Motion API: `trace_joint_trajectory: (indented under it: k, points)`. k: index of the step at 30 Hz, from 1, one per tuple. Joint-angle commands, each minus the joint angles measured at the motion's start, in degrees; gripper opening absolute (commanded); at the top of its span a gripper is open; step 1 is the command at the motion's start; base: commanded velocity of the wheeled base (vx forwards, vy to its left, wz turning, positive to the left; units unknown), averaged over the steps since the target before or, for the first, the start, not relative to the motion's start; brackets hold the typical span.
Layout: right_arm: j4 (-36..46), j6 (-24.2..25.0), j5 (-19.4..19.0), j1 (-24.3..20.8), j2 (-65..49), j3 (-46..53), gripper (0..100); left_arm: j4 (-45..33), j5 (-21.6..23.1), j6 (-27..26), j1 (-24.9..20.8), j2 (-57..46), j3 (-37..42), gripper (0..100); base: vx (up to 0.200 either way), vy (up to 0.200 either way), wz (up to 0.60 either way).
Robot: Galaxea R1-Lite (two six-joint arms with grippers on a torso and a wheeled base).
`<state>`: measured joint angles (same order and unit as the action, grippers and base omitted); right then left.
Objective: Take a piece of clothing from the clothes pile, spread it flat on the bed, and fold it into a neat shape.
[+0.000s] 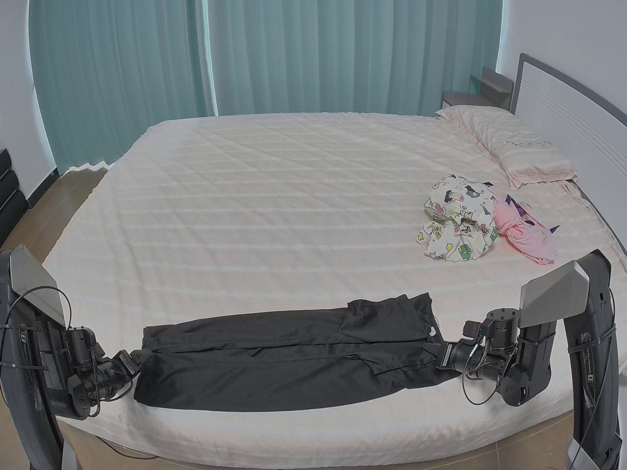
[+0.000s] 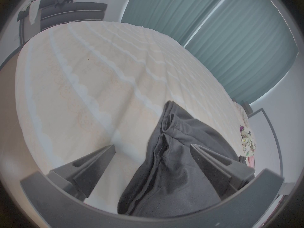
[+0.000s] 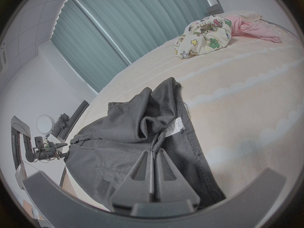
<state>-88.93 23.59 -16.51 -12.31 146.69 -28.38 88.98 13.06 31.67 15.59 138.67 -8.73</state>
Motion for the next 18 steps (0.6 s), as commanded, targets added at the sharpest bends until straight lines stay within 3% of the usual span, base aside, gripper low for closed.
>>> trace_joint_trajectory:
  k: [1,9,15,18]
  points:
    - [-0.63,-0.03,-0.02,-0.17,-0.35,0.43,100,0.76,0.57,1.64,1.90,-3.05,0.12,100,0.000,0.000,0.00]
    - [-0.72,0.67,-0.11,2.82,-3.08,0.25,100,0.67,6.54,6.65,4.54,-9.21,0.64,100,0.000,0.000,0.00]
    - [-0.63,5.85,-0.11,4.49,-5.27,0.25,100,0.76,5.23,9.64,-1.09,-8.59,-0.50,100,0.000,0.000,0.00]
    - [-0.63,6.29,-0.11,4.67,-4.75,0.17,100,0.58,1.53,9.73,-3.37,-8.33,-2.70,100,0.000,0.000,0.00]
